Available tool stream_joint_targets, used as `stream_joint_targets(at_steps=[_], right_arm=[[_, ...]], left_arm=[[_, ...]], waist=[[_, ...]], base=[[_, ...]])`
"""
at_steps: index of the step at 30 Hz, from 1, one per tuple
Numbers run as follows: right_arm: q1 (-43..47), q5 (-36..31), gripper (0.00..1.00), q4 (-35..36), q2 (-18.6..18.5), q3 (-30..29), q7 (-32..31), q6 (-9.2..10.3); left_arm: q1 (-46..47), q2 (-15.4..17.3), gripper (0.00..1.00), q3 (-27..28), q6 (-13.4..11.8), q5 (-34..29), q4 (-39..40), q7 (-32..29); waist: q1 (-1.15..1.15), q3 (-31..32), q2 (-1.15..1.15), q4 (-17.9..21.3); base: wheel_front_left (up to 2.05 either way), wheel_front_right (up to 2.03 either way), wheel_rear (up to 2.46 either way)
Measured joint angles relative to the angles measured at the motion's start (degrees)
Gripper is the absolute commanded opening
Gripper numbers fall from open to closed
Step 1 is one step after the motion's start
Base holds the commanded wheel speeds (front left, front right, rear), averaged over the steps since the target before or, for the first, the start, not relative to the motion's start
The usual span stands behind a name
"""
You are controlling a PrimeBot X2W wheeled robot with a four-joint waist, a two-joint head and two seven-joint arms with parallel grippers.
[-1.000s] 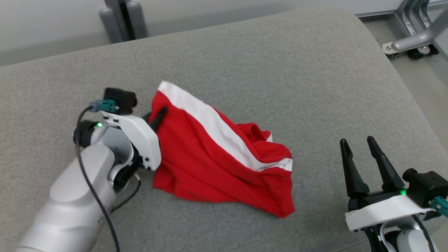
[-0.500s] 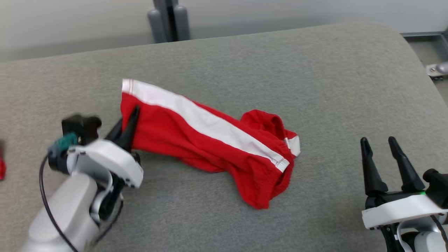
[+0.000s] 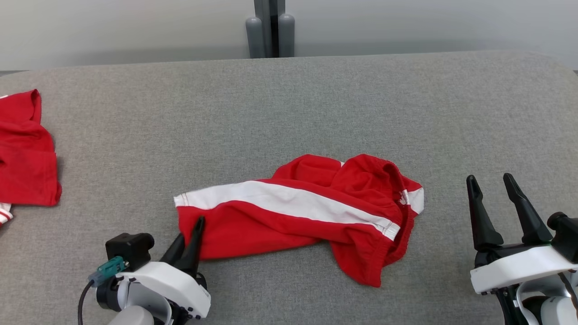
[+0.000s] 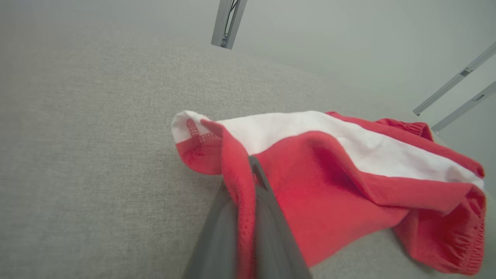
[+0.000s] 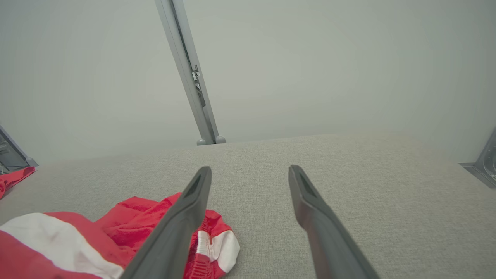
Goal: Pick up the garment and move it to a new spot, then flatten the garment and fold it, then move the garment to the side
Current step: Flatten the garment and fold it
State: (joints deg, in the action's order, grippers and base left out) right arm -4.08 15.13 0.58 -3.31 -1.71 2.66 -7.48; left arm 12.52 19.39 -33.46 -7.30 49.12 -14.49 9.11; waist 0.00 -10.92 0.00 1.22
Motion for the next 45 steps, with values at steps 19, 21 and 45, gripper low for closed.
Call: stream_joint_targets(at_steps=[19, 21, 45], right_arm=[[0.04, -1.91, 1.00, 2.24, -0.47, 1.22, -0.12, 0.00], [0.05, -2.37, 1.00, 2.19, -0.45, 1.67, -0.05, 0.00], [4.45, -4.67, 1.00, 2.35, 0.35, 2.04, 1.89, 0.00]], left_arm=[[-0.22, 5.64, 1.00, 10.05, -8.95, -15.03, 15.19, 5.77], [-0.37, 6.64, 1.00, 10.81, -9.17, -16.62, 17.30, 5.78], [-9.81, 2.41, 1.00, 16.16, -6.08, -23.04, 18.16, 5.79]], waist=[[0.00, 5.21, 0.00, -1.55], [0.00, 5.85, 0.00, -1.59], [0.00, 7.81, 0.00, -1.47]], base=[[0.00, 0.00, 0.00], [0.00, 0.00, 0.00], [0.00, 0.00, 0.00]])
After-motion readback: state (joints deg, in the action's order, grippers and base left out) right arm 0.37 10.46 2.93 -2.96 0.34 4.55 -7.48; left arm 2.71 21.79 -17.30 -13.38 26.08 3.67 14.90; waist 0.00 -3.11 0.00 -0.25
